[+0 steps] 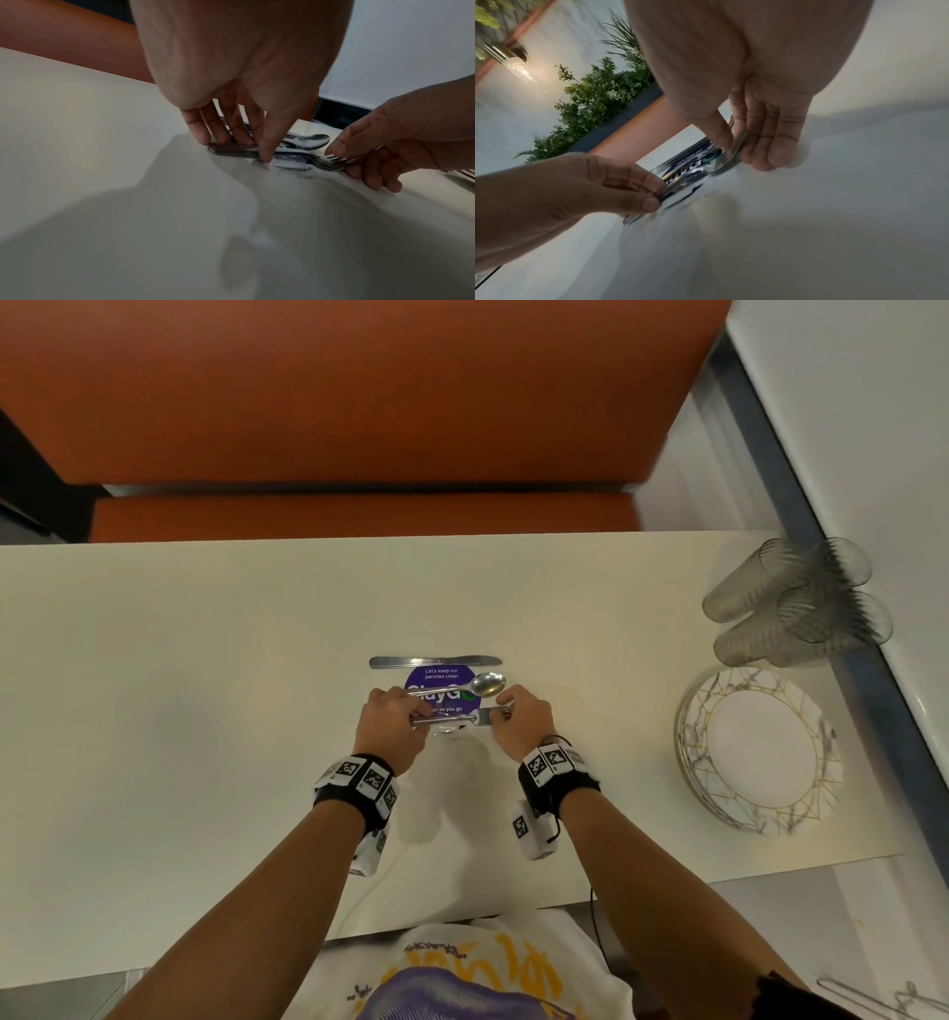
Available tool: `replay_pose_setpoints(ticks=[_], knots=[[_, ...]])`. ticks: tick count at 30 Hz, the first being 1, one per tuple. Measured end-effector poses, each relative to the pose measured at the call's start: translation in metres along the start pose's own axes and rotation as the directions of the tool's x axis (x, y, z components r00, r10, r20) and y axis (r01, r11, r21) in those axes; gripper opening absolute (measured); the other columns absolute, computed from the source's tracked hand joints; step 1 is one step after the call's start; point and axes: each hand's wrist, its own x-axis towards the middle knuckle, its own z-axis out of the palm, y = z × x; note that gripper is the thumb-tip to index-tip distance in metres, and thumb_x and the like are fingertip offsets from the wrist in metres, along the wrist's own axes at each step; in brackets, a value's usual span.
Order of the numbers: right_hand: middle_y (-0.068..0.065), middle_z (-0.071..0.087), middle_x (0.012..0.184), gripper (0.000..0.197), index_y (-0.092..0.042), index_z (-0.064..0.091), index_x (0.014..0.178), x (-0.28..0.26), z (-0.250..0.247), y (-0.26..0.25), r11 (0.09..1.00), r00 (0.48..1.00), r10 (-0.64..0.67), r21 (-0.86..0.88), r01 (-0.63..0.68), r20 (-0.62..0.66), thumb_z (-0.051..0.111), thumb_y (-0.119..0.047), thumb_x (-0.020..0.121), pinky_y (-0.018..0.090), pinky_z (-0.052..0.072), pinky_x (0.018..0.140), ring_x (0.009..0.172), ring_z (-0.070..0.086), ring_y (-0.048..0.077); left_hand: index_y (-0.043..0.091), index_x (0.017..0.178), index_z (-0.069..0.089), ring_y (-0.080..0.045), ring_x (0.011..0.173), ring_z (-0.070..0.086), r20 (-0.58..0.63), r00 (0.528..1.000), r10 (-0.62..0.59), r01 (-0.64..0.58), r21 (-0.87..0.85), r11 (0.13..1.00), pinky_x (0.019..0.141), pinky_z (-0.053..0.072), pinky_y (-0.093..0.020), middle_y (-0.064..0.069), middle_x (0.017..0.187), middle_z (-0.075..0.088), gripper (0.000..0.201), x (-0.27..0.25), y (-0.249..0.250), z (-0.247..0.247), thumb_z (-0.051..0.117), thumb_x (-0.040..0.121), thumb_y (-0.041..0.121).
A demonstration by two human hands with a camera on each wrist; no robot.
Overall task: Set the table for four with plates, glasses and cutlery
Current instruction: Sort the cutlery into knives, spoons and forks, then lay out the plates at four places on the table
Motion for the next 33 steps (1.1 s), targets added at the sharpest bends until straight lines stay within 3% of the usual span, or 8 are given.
replay_pose_setpoints(ticks=[3, 7, 11, 18, 23, 25, 29, 33], knots=[[0.009, 0.067, 0.099, 0.028, -0.018, 0.059, 0.115, -0.004, -0.006, 0.001, 1.000, 1.000, 0.014, -0.003, -0.014, -0.007, 0.066, -0.030, 0.091, 0.033, 0.055, 0.074, 0.087, 0.067, 0.025, 0.018, 0.103, 0.079, -0.031, 0.099, 0.058, -0.025, 1.000, 0.011, -0.011, 0.013, 1.000, 0.084, 0.046, -0.038, -0.006, 0.106, 0.073, 0.021, -0.003, 0.005, -0.004, 0.081, 0.083, 0.022], [0.005, 0.067, 0.097, 0.023, -0.017, 0.061, 0.115, -0.013, -0.024, 0.014, 0.999, 0.997, 0.030, 0.012, -0.029, -0.066, 0.064, -0.027, 0.094, 0.027, 0.047, 0.076, 0.087, 0.064, 0.021, 0.017, 0.103, 0.077, -0.027, 0.099, 0.057, -0.040, 0.998, 0.049, -0.050, -0.027, 0.998, 0.086, 0.048, -0.040, -0.004, 0.105, 0.071, 0.016, -0.006, 0.024, -0.013, 0.073, 0.089, 0.018], [-0.002, 0.065, 0.089, 0.016, -0.017, 0.070, 0.108, -0.030, -0.055, 0.033, 0.999, 0.993, 0.021, 0.043, -0.016, -0.119, 0.062, -0.017, 0.094, 0.024, 0.049, 0.082, 0.085, 0.062, 0.018, 0.021, 0.105, 0.077, -0.021, 0.100, 0.065, 0.042, 0.992, 0.117, -0.110, -0.154, 0.982, 0.090, 0.056, -0.039, 0.001, 0.109, 0.073, 0.016, -0.002, 0.061, -0.011, 0.067, 0.093, 0.016], [-0.003, 0.073, 0.078, 0.020, -0.022, 0.074, 0.091, -0.052, -0.133, 0.092, 0.977, 0.957, 0.052, 0.213, 0.011, -0.287, 0.060, -0.008, 0.088, 0.043, 0.061, 0.080, 0.076, 0.071, 0.020, 0.022, 0.106, 0.074, -0.010, 0.084, 0.068, 0.211, 0.947, 0.244, -0.176, -0.294, 0.939, 0.079, 0.056, -0.026, 0.007, 0.095, 0.074, 0.019, 0.008, 0.160, 0.019, 0.058, 0.098, 0.015], [0.000, 0.075, 0.085, 0.019, -0.017, 0.075, 0.095, -0.058, -0.213, 0.143, 0.975, 0.881, 0.108, 0.224, -0.003, -0.461, 0.059, -0.008, 0.089, 0.019, 0.053, 0.077, 0.082, 0.069, 0.015, 0.024, 0.109, 0.074, -0.011, 0.083, 0.069, 0.285, 0.915, 0.285, -0.176, -0.354, 0.918, 0.069, 0.054, -0.018, 0.006, 0.098, 0.073, 0.019, 0.019, 0.246, 0.060, 0.060, 0.098, 0.018], [-0.001, 0.075, 0.089, 0.020, -0.017, 0.075, 0.095, -0.055, -0.232, 0.157, 0.975, 0.863, 0.118, 0.223, -0.007, -0.491, 0.059, -0.007, 0.088, 0.021, 0.050, 0.080, 0.084, 0.067, 0.014, 0.021, 0.111, 0.073, -0.009, 0.082, 0.067, 0.278, 0.913, 0.299, -0.190, -0.361, 0.913, 0.066, 0.049, -0.010, 0.005, 0.099, 0.072, 0.019, 0.024, 0.266, 0.069, 0.060, 0.099, 0.017], [-0.002, 0.073, 0.096, 0.021, -0.019, 0.075, 0.094, -0.039, -0.290, 0.212, 0.979, 0.834, 0.154, 0.198, -0.055, -0.529, 0.060, -0.007, 0.088, 0.021, 0.046, 0.081, 0.083, 0.062, 0.011, 0.016, 0.120, 0.070, -0.017, 0.091, 0.066, 0.324, 0.907, 0.268, -0.165, -0.313, 0.935, 0.088, 0.055, -0.030, -0.001, 0.109, 0.069, 0.023, 0.036, 0.326, 0.113, 0.062, 0.099, 0.021], [0.002, 0.070, 0.099, 0.024, -0.024, 0.072, 0.098, -0.017, -0.323, 0.258, 0.986, 0.837, 0.165, 0.086, -0.141, -0.521, 0.057, -0.019, 0.079, 0.036, 0.053, 0.088, 0.095, 0.064, 0.024, 0.012, 0.144, 0.053, -0.031, 0.119, 0.062, 0.396, 0.908, 0.140, -0.064, -0.199, 0.978, 0.097, 0.046, -0.030, -0.015, 0.135, 0.057, 0.053, 0.046, 0.355, 0.149, 0.069, 0.097, 0.032]])
